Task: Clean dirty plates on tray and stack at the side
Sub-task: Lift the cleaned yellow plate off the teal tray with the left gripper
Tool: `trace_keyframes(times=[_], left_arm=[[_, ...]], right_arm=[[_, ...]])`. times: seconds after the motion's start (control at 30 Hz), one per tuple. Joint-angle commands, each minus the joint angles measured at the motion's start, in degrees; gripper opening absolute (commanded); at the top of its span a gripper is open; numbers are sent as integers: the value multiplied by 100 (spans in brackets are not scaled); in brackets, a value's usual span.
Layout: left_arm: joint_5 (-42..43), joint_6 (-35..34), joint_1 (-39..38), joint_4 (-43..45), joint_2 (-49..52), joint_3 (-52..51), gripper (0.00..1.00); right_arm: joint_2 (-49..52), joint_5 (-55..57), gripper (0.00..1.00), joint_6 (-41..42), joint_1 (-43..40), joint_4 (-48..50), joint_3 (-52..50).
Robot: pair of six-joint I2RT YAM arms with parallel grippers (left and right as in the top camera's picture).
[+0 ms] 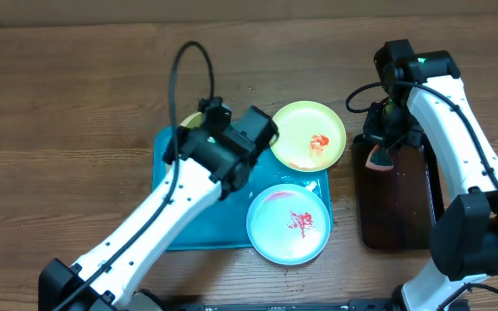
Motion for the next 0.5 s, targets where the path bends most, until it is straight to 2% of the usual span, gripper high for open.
trace_keyframes(times=[0.0,0.17,0.47], left_arm=[[-1320,-140,-372,-79,-153,166,5],[-2076,-120,-713,-76,-151,166,5],[-2498,210,-752,-57,-151,164,5]], right_arm=[[-37,44,4,17,-17,20,-15],[-37,44,4,11,-17,17,-15],[-37,44,4,-4,-17,35,-15]])
